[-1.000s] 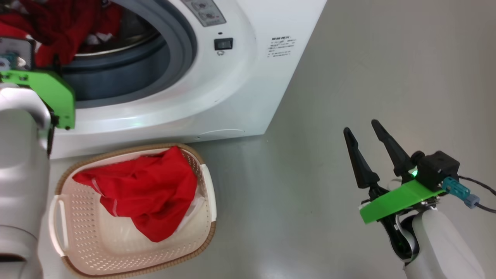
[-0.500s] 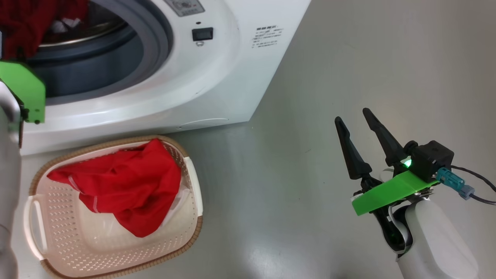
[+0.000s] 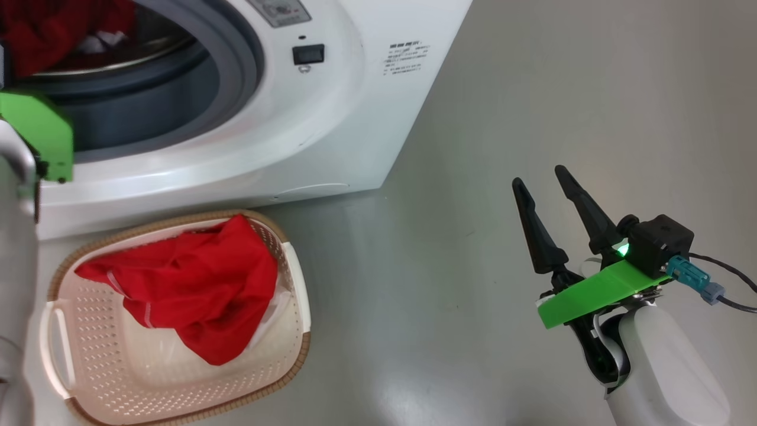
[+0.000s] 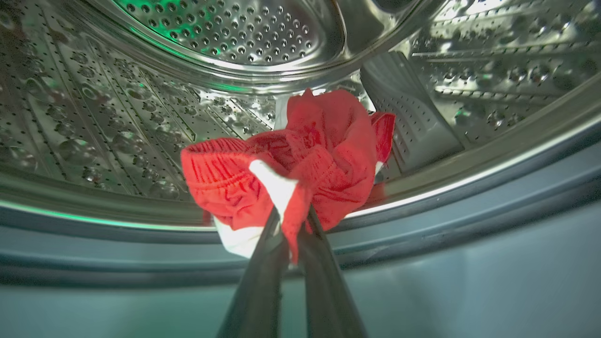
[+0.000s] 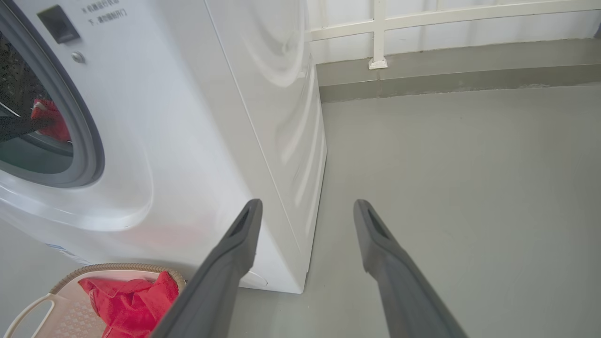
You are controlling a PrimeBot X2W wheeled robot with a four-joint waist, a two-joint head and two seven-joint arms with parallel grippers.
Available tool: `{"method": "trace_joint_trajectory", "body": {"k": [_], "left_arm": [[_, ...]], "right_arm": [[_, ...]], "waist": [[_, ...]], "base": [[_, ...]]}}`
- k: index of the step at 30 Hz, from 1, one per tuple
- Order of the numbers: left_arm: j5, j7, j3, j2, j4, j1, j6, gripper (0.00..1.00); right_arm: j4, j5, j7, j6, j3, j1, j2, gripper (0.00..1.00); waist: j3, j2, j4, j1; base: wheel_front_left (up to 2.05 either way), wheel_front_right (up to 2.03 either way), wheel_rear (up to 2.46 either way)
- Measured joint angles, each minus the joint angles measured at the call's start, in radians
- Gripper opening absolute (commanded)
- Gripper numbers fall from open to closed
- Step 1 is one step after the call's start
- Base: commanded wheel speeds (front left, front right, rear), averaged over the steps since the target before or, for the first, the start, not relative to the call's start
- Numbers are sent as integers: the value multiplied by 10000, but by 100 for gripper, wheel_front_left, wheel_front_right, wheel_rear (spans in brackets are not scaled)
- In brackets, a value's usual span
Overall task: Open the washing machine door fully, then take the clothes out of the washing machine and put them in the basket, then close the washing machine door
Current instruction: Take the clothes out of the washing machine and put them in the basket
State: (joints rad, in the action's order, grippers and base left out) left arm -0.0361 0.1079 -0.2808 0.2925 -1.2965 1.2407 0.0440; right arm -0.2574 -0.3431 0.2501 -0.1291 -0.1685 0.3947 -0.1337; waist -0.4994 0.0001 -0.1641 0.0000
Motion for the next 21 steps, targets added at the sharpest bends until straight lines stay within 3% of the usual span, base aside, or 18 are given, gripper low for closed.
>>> {"method": "trace_joint_trajectory", "body": {"k": [4, 11, 21], "left_arm": [[479, 539, 360, -341, -15, -52, -104, 0], [1925, 1329, 1363, -1003, 96, -798, -882, 0], [2773, 1415, 2073, -1494, 2686, -2906, -1298, 0]], "right_arm": [[-31, 0, 0, 0, 48, -5, -13, 100], [-134, 0, 0, 0, 174, -80, -96, 100], [-194, -15, 0, 0, 420, -804, -303, 100]], "waist": [[200, 0, 90, 0], [705, 0, 329, 0], [1649, 0, 727, 0]], "base": [[0, 0, 0], [0, 0, 0], [0, 0, 0]]}}
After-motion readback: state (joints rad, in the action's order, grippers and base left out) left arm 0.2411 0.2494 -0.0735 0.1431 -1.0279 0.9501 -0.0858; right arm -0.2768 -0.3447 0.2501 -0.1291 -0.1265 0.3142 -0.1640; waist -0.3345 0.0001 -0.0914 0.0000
